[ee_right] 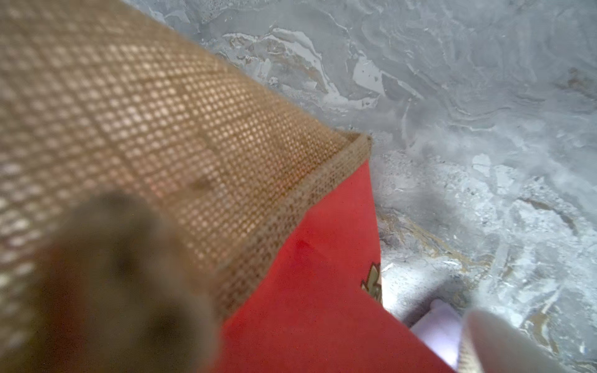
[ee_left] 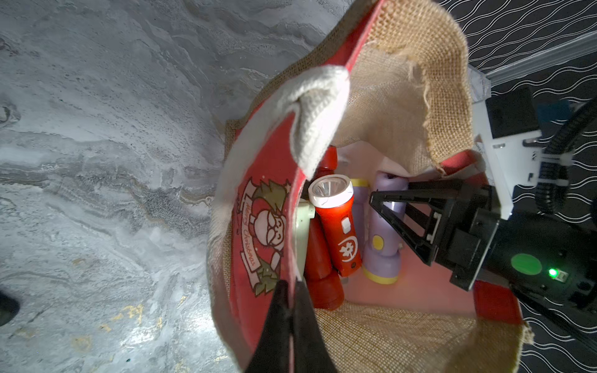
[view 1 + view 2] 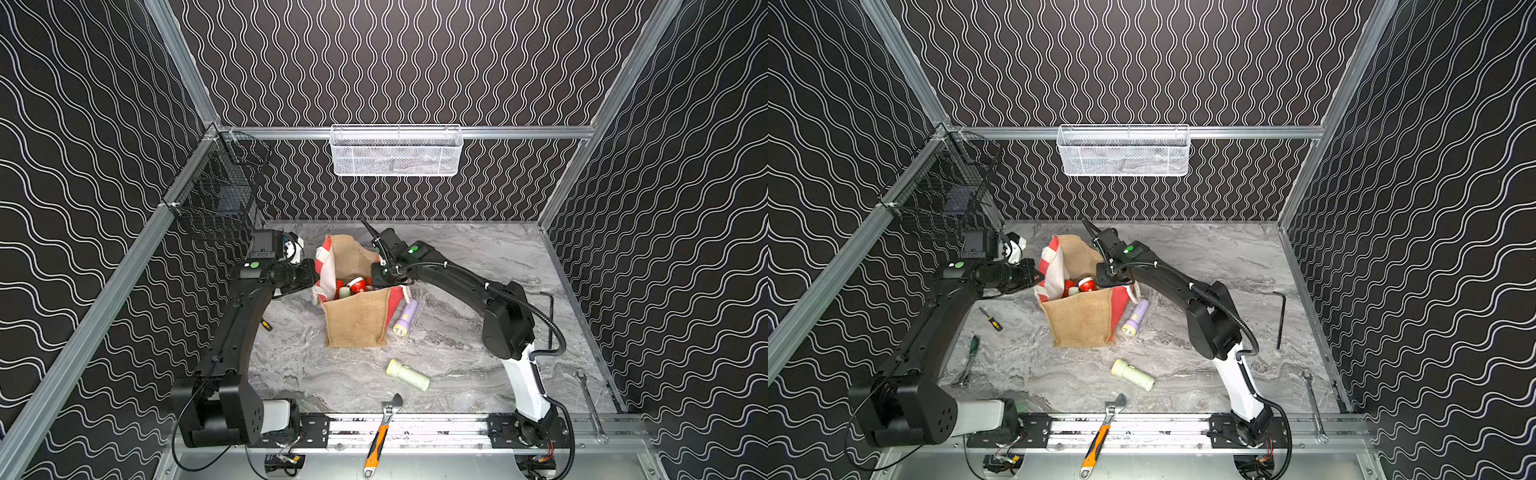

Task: Put the flashlights into the tote bags
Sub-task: Place the flashlight in the canvas bag, then pick up the flashlight from the center of the board.

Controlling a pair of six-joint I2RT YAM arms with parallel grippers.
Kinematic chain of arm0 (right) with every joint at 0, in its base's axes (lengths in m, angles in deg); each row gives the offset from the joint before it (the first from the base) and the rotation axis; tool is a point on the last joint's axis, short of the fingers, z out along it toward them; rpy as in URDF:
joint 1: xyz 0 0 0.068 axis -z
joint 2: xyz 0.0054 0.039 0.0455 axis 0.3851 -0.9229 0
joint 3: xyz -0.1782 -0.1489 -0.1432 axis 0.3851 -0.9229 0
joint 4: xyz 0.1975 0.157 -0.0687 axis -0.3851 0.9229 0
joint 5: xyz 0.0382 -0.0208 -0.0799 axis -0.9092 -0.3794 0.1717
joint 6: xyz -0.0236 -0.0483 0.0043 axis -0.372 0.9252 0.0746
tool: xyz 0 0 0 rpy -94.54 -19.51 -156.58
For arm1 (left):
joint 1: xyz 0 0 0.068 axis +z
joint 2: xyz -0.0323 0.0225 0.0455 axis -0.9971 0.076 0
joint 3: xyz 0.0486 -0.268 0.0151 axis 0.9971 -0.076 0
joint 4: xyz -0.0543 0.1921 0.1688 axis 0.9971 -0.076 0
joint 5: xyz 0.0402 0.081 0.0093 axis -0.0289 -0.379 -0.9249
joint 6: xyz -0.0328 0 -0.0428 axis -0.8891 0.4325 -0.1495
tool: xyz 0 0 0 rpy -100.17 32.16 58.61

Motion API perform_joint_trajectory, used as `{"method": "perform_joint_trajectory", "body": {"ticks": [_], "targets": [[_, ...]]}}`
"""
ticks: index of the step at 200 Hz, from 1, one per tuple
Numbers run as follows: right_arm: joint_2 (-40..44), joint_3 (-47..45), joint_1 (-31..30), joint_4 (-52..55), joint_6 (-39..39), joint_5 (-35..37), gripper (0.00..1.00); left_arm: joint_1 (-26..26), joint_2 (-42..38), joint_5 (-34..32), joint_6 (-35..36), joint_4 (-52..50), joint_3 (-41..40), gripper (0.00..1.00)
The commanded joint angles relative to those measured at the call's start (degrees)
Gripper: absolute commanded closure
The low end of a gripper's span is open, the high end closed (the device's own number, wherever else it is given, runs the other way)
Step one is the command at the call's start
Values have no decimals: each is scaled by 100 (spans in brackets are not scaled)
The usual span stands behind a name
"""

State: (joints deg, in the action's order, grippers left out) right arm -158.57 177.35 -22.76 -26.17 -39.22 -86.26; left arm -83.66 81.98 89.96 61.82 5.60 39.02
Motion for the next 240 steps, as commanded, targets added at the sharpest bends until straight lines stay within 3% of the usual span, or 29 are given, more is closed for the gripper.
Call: {"method": "perform_joint_trajectory", "body": {"ticks": [1, 45, 92, 126, 174, 205, 240], "targets": [[-5, 211, -12, 352, -57, -84, 56, 4, 18, -10, 23, 68, 22, 95], [500, 495, -3, 342, 46, -88, 46, 5, -26, 1, 14, 77, 10, 95], [1621, 341, -5, 355, 21, 210, 46, 4, -61, 9, -3, 94, 15, 95], [3357, -1264, 148, 186, -360, 1018, 45, 2, -101, 1, 6, 74, 22, 95], [4986, -3738, 876, 227, -1404, 1099, 43, 8, -108, -8, 0, 56, 47, 95], [5012, -4833, 1314, -645, -1643, 256, 42, 0, -100, -43, -2, 56, 21, 95], [4028, -4917, 1574, -1370, -1533, -769, 40, 5, -123, -88, 19, 18, 21, 95]]}}
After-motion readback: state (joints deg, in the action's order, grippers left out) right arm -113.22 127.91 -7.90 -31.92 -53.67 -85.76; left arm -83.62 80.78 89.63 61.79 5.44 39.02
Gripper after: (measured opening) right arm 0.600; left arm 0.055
